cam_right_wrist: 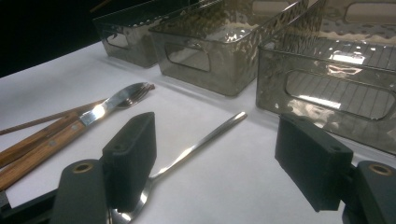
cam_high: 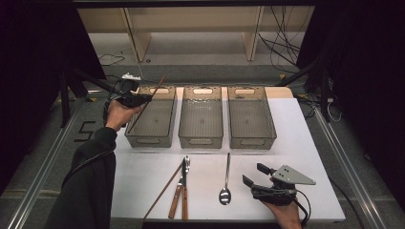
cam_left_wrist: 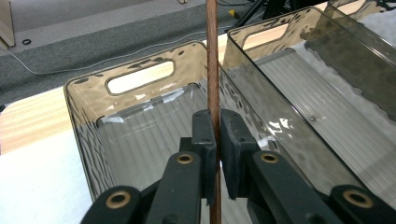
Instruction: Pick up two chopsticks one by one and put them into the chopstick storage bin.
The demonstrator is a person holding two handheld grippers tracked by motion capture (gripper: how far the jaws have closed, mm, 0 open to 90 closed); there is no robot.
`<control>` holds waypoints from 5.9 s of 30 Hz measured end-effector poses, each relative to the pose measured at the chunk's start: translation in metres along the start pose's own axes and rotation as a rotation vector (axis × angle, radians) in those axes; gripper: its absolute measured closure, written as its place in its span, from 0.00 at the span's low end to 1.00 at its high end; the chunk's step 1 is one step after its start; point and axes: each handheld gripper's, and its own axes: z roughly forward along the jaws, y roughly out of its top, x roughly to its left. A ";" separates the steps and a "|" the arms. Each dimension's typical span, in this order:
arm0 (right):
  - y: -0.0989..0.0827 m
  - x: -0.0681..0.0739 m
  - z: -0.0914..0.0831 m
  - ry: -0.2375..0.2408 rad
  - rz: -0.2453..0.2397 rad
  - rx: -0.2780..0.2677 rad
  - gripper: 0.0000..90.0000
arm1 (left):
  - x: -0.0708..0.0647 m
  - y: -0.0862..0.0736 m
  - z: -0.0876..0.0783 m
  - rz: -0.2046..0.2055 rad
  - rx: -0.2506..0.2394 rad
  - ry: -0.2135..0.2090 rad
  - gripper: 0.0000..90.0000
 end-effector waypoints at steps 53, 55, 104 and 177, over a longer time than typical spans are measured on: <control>0.000 0.001 -0.002 -0.004 -0.003 -0.002 0.33 | -0.058 -0.034 -0.052 -0.044 0.058 -0.082 0.31; 0.000 0.001 -0.002 -0.004 -0.001 -0.003 0.33 | -0.065 -0.042 -0.058 -0.044 0.055 -0.092 0.30; 0.001 0.006 -0.001 -0.004 -0.023 0.007 0.33 | -0.162 -0.178 -0.069 0.057 0.298 -0.100 0.42; 0.001 0.007 -0.001 -0.003 -0.030 0.012 0.33 | -0.137 -0.181 -0.090 0.040 0.254 -0.090 0.94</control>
